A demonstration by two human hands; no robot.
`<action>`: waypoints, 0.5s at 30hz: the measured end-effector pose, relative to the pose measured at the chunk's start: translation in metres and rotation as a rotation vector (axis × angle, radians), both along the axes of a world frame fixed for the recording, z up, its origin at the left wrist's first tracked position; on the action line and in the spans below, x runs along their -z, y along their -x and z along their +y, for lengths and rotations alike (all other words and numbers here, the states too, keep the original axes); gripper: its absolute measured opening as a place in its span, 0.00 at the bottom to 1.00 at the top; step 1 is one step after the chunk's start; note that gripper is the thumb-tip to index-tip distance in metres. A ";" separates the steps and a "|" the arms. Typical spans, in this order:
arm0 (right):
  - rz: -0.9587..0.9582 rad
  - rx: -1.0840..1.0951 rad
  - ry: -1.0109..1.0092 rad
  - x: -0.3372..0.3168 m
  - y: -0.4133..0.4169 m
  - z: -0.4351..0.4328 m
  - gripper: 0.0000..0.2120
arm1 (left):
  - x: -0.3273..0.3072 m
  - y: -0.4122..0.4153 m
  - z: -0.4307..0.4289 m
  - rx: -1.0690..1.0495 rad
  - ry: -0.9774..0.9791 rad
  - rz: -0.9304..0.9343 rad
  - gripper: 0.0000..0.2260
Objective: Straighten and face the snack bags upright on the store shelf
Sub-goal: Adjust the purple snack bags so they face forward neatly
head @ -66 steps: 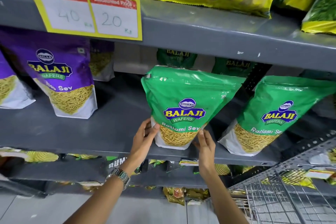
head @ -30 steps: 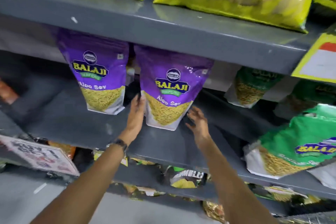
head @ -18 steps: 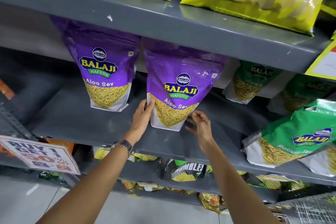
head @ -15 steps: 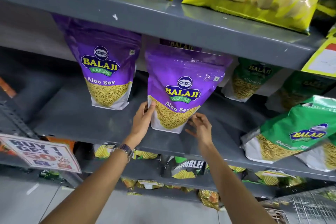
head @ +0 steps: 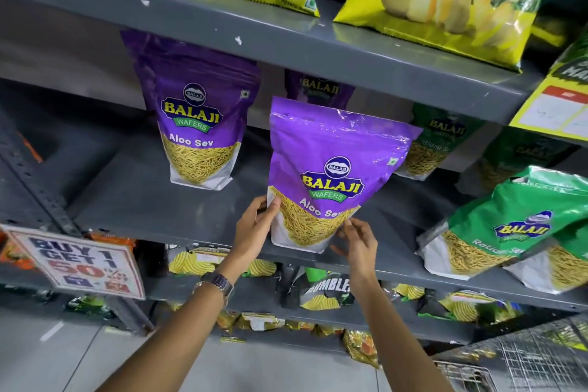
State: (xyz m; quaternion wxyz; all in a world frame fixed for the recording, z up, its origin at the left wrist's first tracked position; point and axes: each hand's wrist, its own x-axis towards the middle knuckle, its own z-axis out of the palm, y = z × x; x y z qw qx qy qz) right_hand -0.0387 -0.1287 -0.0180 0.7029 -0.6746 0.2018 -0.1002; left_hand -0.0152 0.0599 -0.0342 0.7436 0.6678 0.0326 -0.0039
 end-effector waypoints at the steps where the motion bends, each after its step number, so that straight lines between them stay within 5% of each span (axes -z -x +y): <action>1: 0.000 0.001 -0.001 0.000 0.001 0.001 0.04 | 0.000 0.000 0.000 0.004 0.002 -0.004 0.06; 6: -0.010 0.073 0.007 -0.003 0.005 0.006 0.02 | 0.000 0.001 -0.001 0.014 0.032 -0.046 0.03; 10: -0.094 0.475 0.028 0.004 0.023 0.023 0.06 | 0.001 0.001 0.019 -0.241 0.072 -0.164 0.10; 12: -0.070 0.362 0.026 0.013 0.043 0.052 0.12 | -0.001 -0.003 0.046 -0.407 0.079 -0.294 0.10; 15: -0.073 -0.129 0.042 0.021 0.066 0.100 0.10 | -0.007 -0.022 0.094 -0.641 0.129 -0.374 0.10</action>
